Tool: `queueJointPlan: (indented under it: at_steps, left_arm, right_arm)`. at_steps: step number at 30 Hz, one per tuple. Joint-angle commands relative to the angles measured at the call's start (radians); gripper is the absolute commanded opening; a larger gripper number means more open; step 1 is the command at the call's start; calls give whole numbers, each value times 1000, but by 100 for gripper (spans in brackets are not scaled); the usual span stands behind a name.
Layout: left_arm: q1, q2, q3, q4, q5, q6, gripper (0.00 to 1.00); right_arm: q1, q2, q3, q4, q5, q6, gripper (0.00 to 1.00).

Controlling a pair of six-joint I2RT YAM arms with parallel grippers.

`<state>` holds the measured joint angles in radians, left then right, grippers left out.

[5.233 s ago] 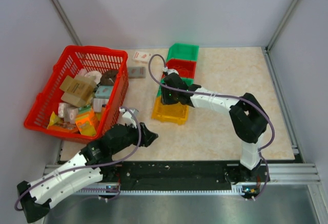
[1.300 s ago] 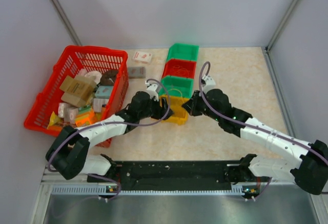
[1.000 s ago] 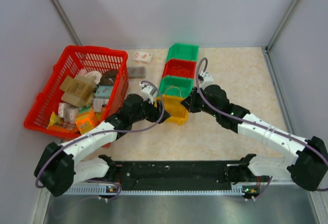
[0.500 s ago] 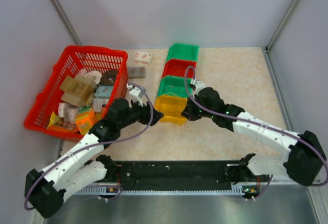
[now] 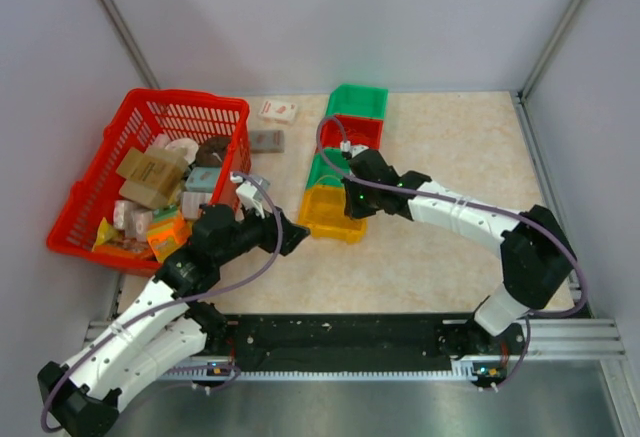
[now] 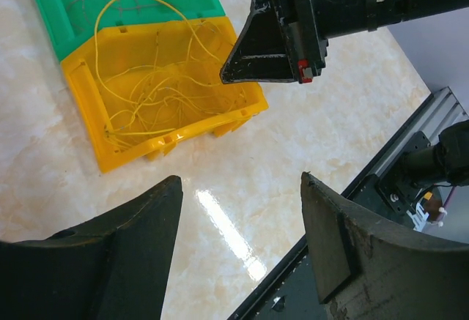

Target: Untangle the cables

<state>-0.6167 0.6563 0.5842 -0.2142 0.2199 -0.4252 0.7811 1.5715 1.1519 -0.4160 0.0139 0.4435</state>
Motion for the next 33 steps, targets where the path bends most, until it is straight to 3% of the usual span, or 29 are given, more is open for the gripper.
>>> queueJointPlan:
  at_steps: [1,4,8,10,14,18,27,33]
  left_arm:
    - [5,2,-1,16,15,-17,70]
    - [5,8,-3,22,22,-20,70]
    - [5,5,-4,26,29,-21,70]
    - [3,2,-4,22,29,-24,71]
    - [3,-9,-1,10,29,-29,71]
    - [5,-27,-1,-7,29,-35,71]
    - [5,-43,34,-31,38,-49,72]
    - [5,-56,136,-79,26,-23,72]
  right_arm:
    - [1,36,40,-58,27,-16,0]
    - [6,32,22,-56,46,-9,0]
    - [20,-11,11,-53,55,-23,8]
    - [30,-42,11,-53,49,-26,14]
    - [40,-135,-7,-52,26,-26,36]
    - [43,-258,-50,-53,26,-12,45]
    - [46,-720,-277,-75,124,-15,54]
    - [44,-1065,-302,-98,205,-28,58]
